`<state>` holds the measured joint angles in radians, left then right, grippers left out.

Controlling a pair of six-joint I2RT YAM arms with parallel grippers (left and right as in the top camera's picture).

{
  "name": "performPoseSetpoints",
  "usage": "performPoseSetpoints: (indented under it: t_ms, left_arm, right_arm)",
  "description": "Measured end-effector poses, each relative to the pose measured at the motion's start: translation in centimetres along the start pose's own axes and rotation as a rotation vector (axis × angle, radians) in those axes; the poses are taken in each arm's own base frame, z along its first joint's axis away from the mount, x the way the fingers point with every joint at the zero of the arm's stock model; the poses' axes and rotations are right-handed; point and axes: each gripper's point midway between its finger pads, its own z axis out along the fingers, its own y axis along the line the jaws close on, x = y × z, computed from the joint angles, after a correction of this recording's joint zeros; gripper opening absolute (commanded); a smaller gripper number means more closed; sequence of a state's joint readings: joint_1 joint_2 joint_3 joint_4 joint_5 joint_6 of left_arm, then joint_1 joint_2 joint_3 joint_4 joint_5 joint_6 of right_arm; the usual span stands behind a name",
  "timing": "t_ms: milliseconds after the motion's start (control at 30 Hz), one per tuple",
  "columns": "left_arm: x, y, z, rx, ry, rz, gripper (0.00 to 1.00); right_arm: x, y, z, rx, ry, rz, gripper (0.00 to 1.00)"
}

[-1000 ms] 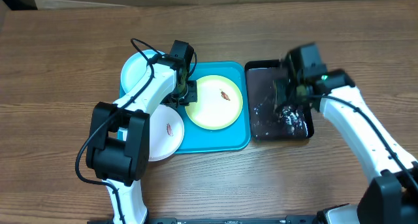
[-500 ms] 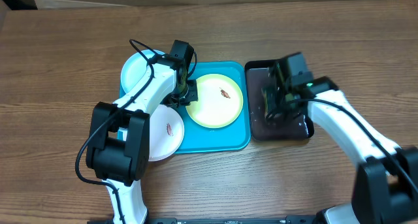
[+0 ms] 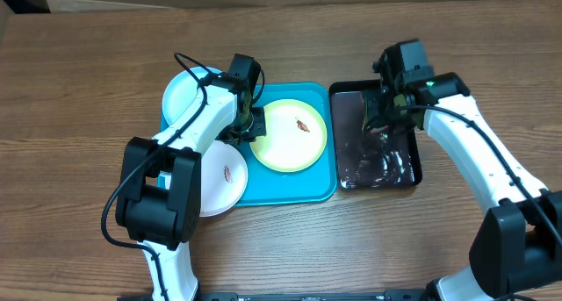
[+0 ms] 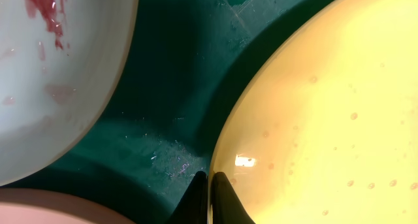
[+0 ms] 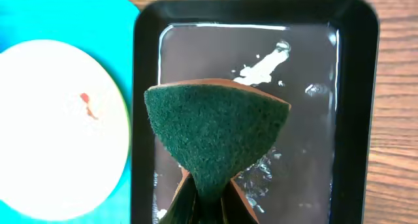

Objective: Clean dirty plates on tray and stack at the side
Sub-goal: 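Rub the green sponge around the black tray with the right gripper, then scrub the yellow plate's stain with the sponge in the right gripper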

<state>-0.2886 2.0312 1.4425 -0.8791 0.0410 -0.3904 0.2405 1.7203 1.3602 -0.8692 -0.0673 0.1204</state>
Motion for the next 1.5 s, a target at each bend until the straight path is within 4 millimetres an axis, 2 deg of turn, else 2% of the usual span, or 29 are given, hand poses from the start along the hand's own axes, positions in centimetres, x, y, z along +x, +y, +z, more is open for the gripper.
performPoseSetpoints:
  t_ms: [267, 333, 400, 667, 867, 1000, 1100, 1200, 1300, 1400, 1500]
  left_arm:
    - [0.0, 0.0, 0.0, 0.001, -0.001, -0.007, 0.04]
    - [-0.1, 0.0, 0.0, 0.001, -0.003, -0.011, 0.04]
    - [-0.1, -0.1, 0.0, 0.002, -0.005, -0.017, 0.04]
    - [-0.1, 0.0, 0.0, 0.002, -0.004, -0.027, 0.04]
    - [0.0, -0.3, 0.0, 0.018, 0.003, -0.027, 0.04]
    - [0.1, -0.4, 0.0, 0.023, 0.006, -0.029, 0.04]
    - [0.1, -0.4, 0.0, 0.025, 0.008, -0.029, 0.04]
    - [0.2, -0.4, 0.0, 0.025, 0.010, -0.029, 0.04]
    - [0.2, -0.4, 0.0, 0.025, 0.010, -0.030, 0.04]
    - [0.2, -0.4, 0.0, 0.025, 0.010, -0.029, 0.04]
    - [0.2, -0.4, 0.0, 0.026, 0.011, -0.029, 0.04]
  right_arm:
    - [1.1, 1.2, -0.3, -0.014, 0.047, -0.021, 0.04]
    - [1.1, 1.5, -0.6, -0.014, 0.051, -0.021, 0.09]
    - [1.2, 1.4, -0.9, 0.003, 0.058, 0.001, 0.04]
    - [1.1, 0.5, -1.0, 0.055, 0.050, 0.084, 0.04]
    - [1.9, 0.5, -1.0, 0.054, 0.084, 0.081, 0.04]
    - [1.8, 0.7, -1.2, 0.044, 0.085, 0.065, 0.04]
    - [0.8, 1.3, -2.0, 0.021, 0.059, 0.055, 0.04]
    - [-1.3, 2.7, -3.2, -0.021, -0.006, 0.038, 0.04]
    - [-3.1, 5.2, -3.8, -0.071, -0.083, -0.007, 0.04]
    - [-3.1, 8.8, -4.0, -0.119, -0.117, -0.083, 0.04]
    - [-2.1, 12.1, -3.6, -0.119, -0.124, -0.165, 0.04]
